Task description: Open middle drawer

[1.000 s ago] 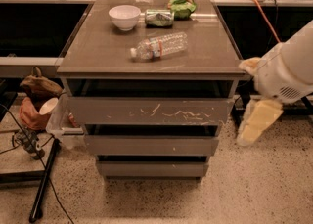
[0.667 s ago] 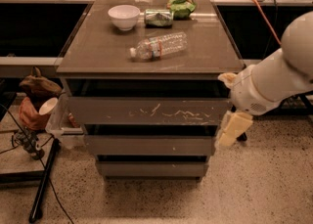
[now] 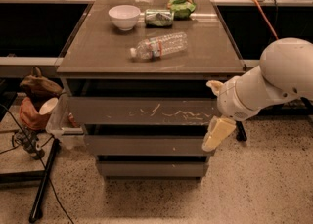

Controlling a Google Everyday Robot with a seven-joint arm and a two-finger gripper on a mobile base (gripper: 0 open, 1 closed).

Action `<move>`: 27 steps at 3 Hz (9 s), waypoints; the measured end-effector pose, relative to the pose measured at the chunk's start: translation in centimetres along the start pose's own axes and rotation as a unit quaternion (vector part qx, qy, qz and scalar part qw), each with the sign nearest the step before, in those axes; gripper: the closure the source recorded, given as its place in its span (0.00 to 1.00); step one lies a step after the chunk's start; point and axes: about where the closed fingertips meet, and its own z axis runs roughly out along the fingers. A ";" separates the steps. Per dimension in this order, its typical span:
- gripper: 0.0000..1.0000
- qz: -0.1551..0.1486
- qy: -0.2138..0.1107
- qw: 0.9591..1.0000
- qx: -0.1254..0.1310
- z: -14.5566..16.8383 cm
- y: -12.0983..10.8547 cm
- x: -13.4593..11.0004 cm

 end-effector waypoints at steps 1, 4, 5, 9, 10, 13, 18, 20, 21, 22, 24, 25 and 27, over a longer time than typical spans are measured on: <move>0.00 0.014 -0.013 1.000 -0.017 3.0 1.4 0.2; 0.00 0.047 -0.078 0.993 -0.071 19.8 5.4 2.7; 0.00 0.051 -0.067 0.994 -0.071 25.7 5.1 3.9; 0.00 0.042 -0.075 0.996 -0.036 34.1 4.8 5.4; 0.00 0.033 -0.079 0.996 -0.010 36.3 3.7 5.3; 0.00 0.021 -0.080 0.997 -0.003 39.3 2.1 5.4; 0.00 0.017 -0.045 0.981 -0.187 35.0 10.5 4.1; 0.00 0.017 -0.047 0.980 -0.194 35.0 11.4 4.0; 0.00 0.024 -0.057 0.976 -0.209 33.9 14.1 3.8; 0.00 0.023 -0.056 0.976 -0.209 34.0 14.1 3.8; 0.00 0.014 -0.063 0.978 -0.198 35.2 11.8 3.0; 0.00 0.015 -0.067 0.975 -0.210 35.5 12.5 3.0; 0.00 0.026 -0.069 0.969 -0.236 33.7 15.6 3.2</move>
Offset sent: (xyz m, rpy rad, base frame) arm -0.0106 0.0696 -0.1560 0.1887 0.1589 0.0636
